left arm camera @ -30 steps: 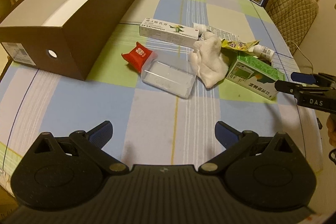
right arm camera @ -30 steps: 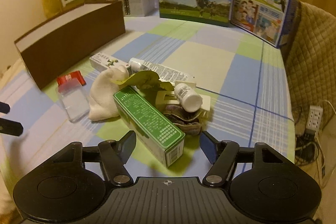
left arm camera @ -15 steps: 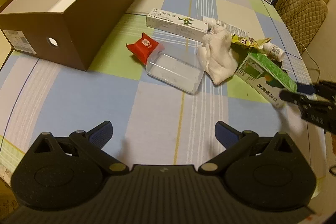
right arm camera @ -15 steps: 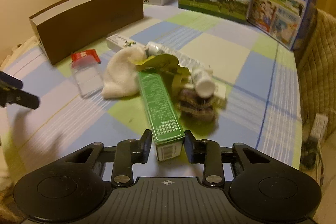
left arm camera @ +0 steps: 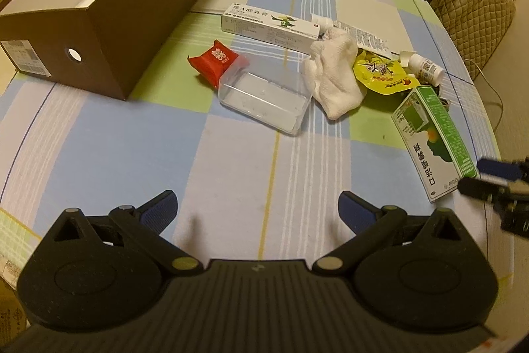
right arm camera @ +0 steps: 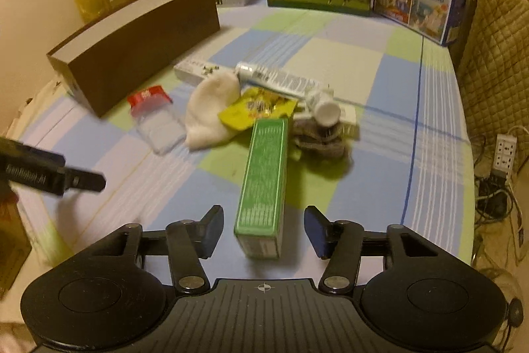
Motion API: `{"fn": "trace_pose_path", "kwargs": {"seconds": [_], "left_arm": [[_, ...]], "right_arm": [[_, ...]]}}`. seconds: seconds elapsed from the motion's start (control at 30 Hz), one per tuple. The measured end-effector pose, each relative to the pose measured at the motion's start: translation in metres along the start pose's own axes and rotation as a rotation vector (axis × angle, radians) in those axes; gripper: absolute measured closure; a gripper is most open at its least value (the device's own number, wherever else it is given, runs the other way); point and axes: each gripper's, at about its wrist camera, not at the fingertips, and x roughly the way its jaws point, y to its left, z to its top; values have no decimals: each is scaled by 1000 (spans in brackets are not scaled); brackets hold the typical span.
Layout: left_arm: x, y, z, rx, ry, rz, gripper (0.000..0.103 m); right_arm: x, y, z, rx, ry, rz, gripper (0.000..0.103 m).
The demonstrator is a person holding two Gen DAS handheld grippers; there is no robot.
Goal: Organize objects
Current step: 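Grasp the clear plastic container with the left tool while the right tool lifts the green box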
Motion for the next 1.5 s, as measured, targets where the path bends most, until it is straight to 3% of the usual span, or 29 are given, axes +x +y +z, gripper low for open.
{"fn": "trace_pose_path", "kwargs": {"seconds": [0.37, 0.47, 0.8, 1.1, 1.5], "left_arm": [[-10, 2, 3, 37, -51, 3, 1], [-9, 2, 8, 63, -70, -8, 1], [16, -1, 43, 191, -106, -114, 2], [48, 5, 71, 353, -111, -219, 10], [91, -1, 86, 471, -21, -233, 19]], "right_arm": [[38, 10, 22, -8, 26, -62, 54], [42, 10, 21, 12, 47, -72, 76], [18, 4, -2, 157, 71, -137, 76], [0, 0, -16, 322, 74, -216, 76], [5, 9, -8, 384, 83, -287, 75]]}}
